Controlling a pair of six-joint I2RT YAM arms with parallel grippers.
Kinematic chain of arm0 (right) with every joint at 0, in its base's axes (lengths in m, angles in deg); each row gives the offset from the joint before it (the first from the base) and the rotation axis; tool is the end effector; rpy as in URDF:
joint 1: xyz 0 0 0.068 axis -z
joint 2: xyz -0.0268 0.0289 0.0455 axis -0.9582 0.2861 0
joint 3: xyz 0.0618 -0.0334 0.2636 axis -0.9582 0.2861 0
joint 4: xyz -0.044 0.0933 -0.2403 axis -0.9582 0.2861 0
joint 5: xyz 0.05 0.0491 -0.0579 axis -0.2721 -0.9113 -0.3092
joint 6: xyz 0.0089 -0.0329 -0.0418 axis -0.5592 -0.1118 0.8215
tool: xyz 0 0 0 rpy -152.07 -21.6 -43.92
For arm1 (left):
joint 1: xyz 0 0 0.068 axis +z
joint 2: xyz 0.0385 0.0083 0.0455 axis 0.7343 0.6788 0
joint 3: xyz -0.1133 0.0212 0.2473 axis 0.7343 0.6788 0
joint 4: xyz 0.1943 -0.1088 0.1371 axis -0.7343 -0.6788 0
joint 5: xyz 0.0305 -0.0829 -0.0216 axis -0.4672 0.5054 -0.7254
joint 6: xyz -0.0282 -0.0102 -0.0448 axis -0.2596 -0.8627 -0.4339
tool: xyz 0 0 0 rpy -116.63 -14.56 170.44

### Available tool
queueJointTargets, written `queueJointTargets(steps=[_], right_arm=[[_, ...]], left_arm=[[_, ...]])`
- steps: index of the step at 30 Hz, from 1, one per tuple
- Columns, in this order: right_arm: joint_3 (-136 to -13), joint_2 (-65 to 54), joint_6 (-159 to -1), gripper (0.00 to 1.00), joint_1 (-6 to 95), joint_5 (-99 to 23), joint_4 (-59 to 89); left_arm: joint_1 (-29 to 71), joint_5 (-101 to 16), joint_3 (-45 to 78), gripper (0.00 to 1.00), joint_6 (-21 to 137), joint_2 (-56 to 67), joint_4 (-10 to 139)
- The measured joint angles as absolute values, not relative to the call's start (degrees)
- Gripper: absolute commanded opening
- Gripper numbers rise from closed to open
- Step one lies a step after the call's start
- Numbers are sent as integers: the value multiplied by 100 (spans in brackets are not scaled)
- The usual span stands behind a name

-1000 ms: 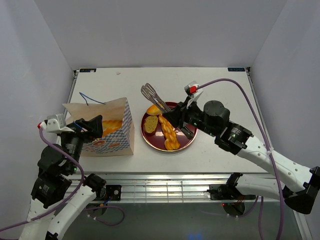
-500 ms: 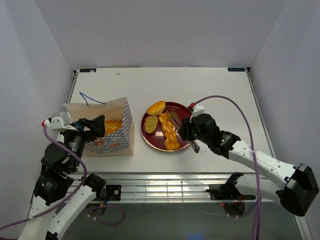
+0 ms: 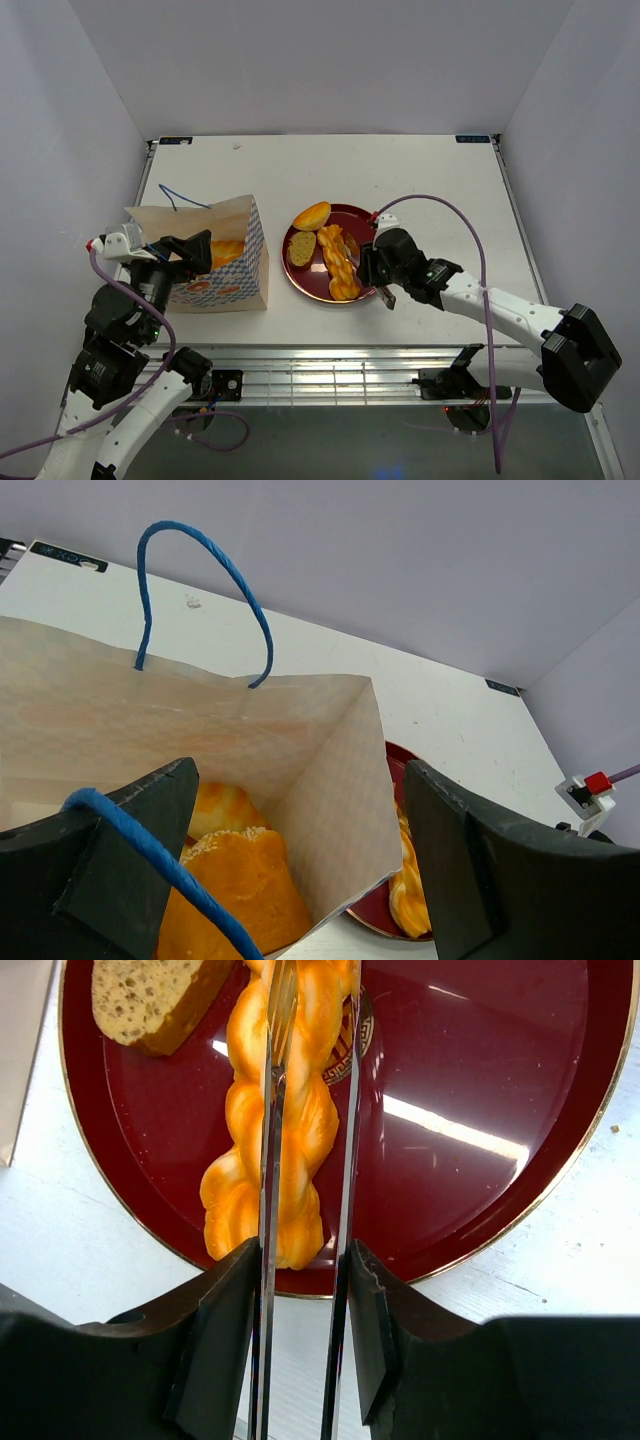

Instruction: Place the fake bread into the paper bag

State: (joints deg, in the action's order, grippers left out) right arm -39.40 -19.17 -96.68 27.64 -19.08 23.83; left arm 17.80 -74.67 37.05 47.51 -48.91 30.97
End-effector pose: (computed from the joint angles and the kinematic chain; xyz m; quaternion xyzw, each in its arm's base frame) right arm 0.1805 0.1756 0.2320 -0.1284 0.8834 0.1799 0.4132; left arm 0.0580 -0.0163 0.3828 -0.1011 0.7036 -0.1687 0.6828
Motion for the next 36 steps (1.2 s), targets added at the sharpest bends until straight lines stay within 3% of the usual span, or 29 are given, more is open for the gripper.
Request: queueJointTargets(steps=[14,21,26,36], right_arm=[[-3940,-1600,-9668,45,2869,-2187,2333],[-3940,-1571,-9679,39,2965,-2506,2247],[-3935,-1510,-9679,26,3020,-2666,2245],[-3944,-1895,-9688,17,3061,-2705,2442]], left_arm=[[1780,-7436,3762,93,4751,-4878,3095],[1780,-7432,3762,93,4751,-4878,3093],[1780,-7432,3762,93,4751,-4878,3090],[1780,-7432,3762,93,4753,-4878,3090]])
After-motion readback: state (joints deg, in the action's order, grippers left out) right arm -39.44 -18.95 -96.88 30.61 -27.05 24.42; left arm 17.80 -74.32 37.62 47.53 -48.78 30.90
